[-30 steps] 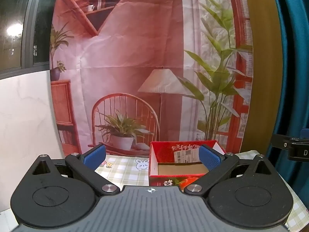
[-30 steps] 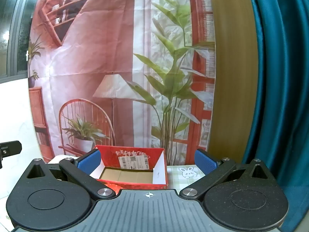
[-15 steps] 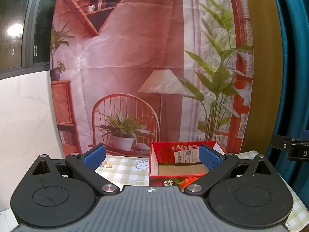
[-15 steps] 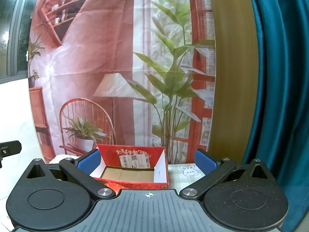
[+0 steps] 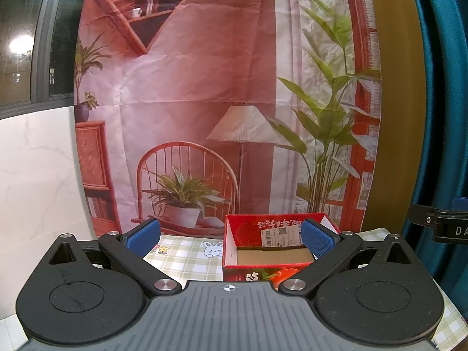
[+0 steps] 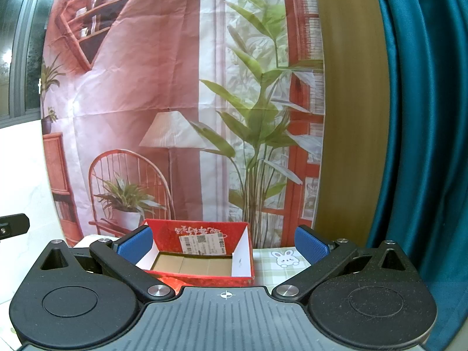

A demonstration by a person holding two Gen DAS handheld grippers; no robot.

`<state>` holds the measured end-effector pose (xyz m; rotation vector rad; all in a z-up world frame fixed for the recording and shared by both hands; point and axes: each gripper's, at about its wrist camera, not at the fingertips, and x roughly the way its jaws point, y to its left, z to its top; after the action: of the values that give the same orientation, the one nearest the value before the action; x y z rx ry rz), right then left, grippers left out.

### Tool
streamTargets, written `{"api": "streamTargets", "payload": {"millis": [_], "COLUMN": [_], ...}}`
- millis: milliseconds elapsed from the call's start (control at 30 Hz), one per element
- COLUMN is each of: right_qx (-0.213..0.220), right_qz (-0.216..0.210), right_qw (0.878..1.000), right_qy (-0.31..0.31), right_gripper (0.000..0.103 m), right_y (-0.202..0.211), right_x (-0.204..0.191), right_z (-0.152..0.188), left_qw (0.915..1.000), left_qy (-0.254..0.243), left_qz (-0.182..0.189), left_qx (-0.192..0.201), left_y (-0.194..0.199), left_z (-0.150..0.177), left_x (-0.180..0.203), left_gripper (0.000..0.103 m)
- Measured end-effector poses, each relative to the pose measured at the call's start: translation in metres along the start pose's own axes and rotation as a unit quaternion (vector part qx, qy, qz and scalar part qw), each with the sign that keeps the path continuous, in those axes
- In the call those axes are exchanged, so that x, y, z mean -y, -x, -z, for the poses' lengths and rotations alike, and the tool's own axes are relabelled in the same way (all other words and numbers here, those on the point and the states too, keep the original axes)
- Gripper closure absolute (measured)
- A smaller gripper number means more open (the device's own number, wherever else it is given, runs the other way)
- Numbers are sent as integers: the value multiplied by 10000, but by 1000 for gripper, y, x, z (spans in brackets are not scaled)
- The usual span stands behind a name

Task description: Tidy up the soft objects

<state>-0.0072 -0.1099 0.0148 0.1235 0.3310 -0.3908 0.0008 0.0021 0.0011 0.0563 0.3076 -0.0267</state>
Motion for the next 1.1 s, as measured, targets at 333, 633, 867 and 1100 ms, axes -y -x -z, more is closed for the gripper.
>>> {"api": "streamTargets", "payload": {"millis": [333,633,867,1100], "right_qx": [4,8,10,5], "right_qz": [1,4,9,8], "right_qw": [10000,10000,10000,10000], "right_qy": [-1,-2,-1,-7], "right_gripper": [0,0,0,0], "right_y": [0,0,-1,0], "right_x": [-1,-1,0,-1], "right_z": [0,-1,0,-1], "left_qw": [10000,10000,10000,10000], "left_qy": [7,28,46,70], "left_qz": [0,13,51,63], "left_qx": [-4,-6,-2,-11], "left_y": [0,1,0,0], "left_z": [0,-1,0,0], "left_x": [0,0,-1,-2], "left_gripper": [0,0,0,0]}}
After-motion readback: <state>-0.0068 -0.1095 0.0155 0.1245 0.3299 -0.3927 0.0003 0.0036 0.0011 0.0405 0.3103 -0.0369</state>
